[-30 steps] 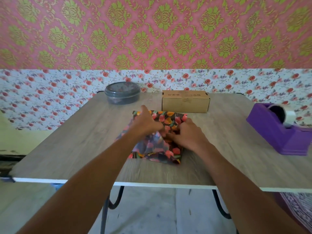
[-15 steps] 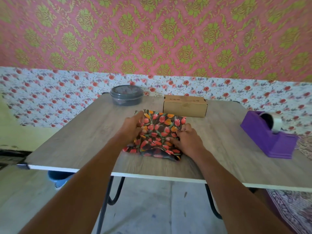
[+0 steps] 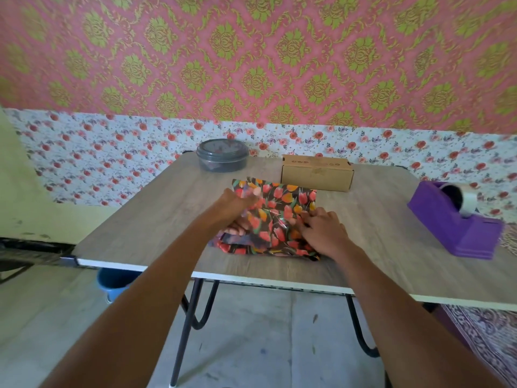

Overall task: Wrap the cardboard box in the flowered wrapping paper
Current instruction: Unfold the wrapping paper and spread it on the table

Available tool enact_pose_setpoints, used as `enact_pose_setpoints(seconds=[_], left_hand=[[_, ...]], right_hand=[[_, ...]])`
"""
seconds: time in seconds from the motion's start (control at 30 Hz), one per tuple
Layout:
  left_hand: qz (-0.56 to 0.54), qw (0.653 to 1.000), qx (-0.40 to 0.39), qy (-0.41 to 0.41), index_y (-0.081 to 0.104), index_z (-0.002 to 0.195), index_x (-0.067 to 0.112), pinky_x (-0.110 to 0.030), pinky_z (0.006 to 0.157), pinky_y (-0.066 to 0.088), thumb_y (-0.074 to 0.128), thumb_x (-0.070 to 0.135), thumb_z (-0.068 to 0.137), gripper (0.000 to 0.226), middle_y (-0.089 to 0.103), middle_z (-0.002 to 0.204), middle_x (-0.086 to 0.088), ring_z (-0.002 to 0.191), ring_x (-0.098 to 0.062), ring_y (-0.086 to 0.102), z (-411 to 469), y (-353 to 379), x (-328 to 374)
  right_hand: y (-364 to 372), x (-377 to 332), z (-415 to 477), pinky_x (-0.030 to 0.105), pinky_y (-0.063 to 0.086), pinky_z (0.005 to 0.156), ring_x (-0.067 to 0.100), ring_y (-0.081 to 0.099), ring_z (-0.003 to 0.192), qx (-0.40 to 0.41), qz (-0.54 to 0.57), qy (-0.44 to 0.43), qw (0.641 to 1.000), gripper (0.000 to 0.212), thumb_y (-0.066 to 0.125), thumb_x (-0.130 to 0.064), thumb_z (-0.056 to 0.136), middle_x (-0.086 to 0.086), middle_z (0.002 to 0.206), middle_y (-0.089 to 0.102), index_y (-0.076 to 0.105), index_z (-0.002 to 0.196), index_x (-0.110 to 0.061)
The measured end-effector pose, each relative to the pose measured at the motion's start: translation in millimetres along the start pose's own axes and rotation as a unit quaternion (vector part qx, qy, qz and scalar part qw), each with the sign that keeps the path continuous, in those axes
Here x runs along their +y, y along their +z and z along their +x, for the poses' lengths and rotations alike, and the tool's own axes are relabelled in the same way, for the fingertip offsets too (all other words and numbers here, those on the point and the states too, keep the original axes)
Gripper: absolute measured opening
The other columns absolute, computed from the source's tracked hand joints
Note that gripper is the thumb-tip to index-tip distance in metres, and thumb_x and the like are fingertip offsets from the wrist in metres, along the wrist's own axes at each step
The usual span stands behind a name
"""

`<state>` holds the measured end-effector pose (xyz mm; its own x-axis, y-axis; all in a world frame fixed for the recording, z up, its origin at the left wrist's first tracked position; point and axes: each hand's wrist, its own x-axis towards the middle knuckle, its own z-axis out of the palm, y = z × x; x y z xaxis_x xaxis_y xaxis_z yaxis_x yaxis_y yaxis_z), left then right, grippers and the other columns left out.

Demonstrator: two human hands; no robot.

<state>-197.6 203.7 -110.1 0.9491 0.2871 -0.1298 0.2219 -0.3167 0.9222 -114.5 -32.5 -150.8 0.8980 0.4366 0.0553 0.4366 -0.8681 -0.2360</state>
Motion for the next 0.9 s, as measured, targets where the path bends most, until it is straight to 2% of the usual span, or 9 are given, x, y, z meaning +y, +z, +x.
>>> enact_pose_setpoints(seconds=[0.07,0.17,0.33,0.5,0.6,0.67,0.73,0.8,0.9], left_hand=[[0.009,0.999,-0.037,-0.013,0.047,0.119,0.016,-0.026,0.057,0.054,0.091,0.053,0.057,0.084,0.068,0.091,0.000,0.087,-0.020,0.067,-8,-3,-2],[0.056,0.998,0.016,-0.024,0.037,0.130,0.027,-0.024,0.058,0.049,0.095,0.028,0.067,0.086,0.053,0.114,0.003,0.098,-0.017,0.058,-11,-7,-11],[0.072,0.994,0.034,-0.072,0.048,0.119,0.025,-0.036,0.063,0.059,0.090,0.026,0.075,0.061,0.055,0.102,-0.001,0.089,-0.020,0.061,-18,-18,-10],[-0.138,0.989,0.036,-0.045,0.066,0.108,0.007,-0.052,0.085,0.059,0.077,-0.001,0.085,0.026,0.072,0.104,-0.025,0.089,-0.035,0.075,-29,-12,7],[-0.206,0.978,0.014,-0.016,0.068,0.105,0.002,-0.034,0.060,0.060,0.071,-0.004,0.089,0.016,0.073,0.091,-0.021,0.068,-0.022,0.072,-33,-7,26],[-0.220,0.975,0.009,0.009,0.067,0.108,-0.001,-0.027,0.053,0.057,0.070,-0.003,0.090,0.018,0.073,0.082,-0.017,0.060,-0.018,0.069,-36,0,40],[-0.223,0.974,0.009,0.038,0.064,0.110,0.002,-0.028,0.056,0.058,0.069,0.003,0.093,0.018,0.074,0.080,-0.013,0.063,-0.020,0.071,-37,7,50],[-0.200,0.975,0.059,0.074,0.060,0.113,0.009,-0.029,0.058,0.058,0.063,0.014,0.099,0.015,0.076,0.082,-0.005,0.072,-0.020,0.074,-39,12,52],[0.012,0.952,0.261,0.163,0.053,0.116,0.015,-0.036,0.080,0.052,0.051,0.029,0.105,0.019,0.067,0.106,-0.002,0.100,-0.023,0.063,-44,19,28]], right_hand=[[1,-5,-7,0.056,0.032,0.112,0.033,0.030,0.139,-0.017,-0.019,0.006,1.000,0.083,0.021,-0.083,0.091,0.004,0.150,0.036,0.047,0.147,-0.028],[1,-9,-14,0.058,0.027,0.116,0.032,0.023,0.144,-0.017,-0.045,0.000,0.999,0.124,0.001,-0.101,0.063,0.001,0.157,0.026,0.032,0.156,-0.026],[0,-8,-16,0.057,0.026,0.115,0.031,0.022,0.144,-0.021,-0.056,-0.004,0.998,0.130,-0.002,-0.102,0.058,0.002,0.158,0.024,0.029,0.158,-0.025],[-8,-10,-23,0.057,0.027,0.111,0.031,0.029,0.141,-0.013,-0.002,-0.008,1.000,0.100,0.011,-0.095,0.076,0.003,0.153,0.036,0.045,0.148,-0.033],[-14,-29,-36,0.053,0.034,0.109,0.026,0.049,0.129,0.070,0.118,-0.052,0.989,0.094,0.021,-0.097,0.076,0.000,0.140,0.053,0.057,0.137,-0.037],[-16,-46,-46,0.039,0.051,0.093,0.013,0.060,0.103,0.130,0.155,-0.113,0.973,0.082,0.038,-0.095,0.077,-0.007,0.117,0.063,0.064,0.121,-0.032],[-18,-59,-48,0.025,0.055,0.072,0.003,0.060,0.079,0.168,0.180,-0.125,0.961,0.045,0.061,-0.067,0.090,-0.011,0.093,0.066,0.069,0.104,-0.024],[-20,-62,-45,0.013,0.053,0.059,-0.004,0.060,0.066,0.206,0.225,-0.101,0.947,0.010,0.068,-0.025,0.097,-0.009,0.081,0.069,0.073,0.098,-0.017],[-22,-51,-40,0.006,0.041,0.048,-0.007,0.057,0.052,0.263,0.319,-0.031,0.910,0.016,0.060,-0.015,0.101,-0.009,0.070,0.063,0.074,0.093,-0.011]])
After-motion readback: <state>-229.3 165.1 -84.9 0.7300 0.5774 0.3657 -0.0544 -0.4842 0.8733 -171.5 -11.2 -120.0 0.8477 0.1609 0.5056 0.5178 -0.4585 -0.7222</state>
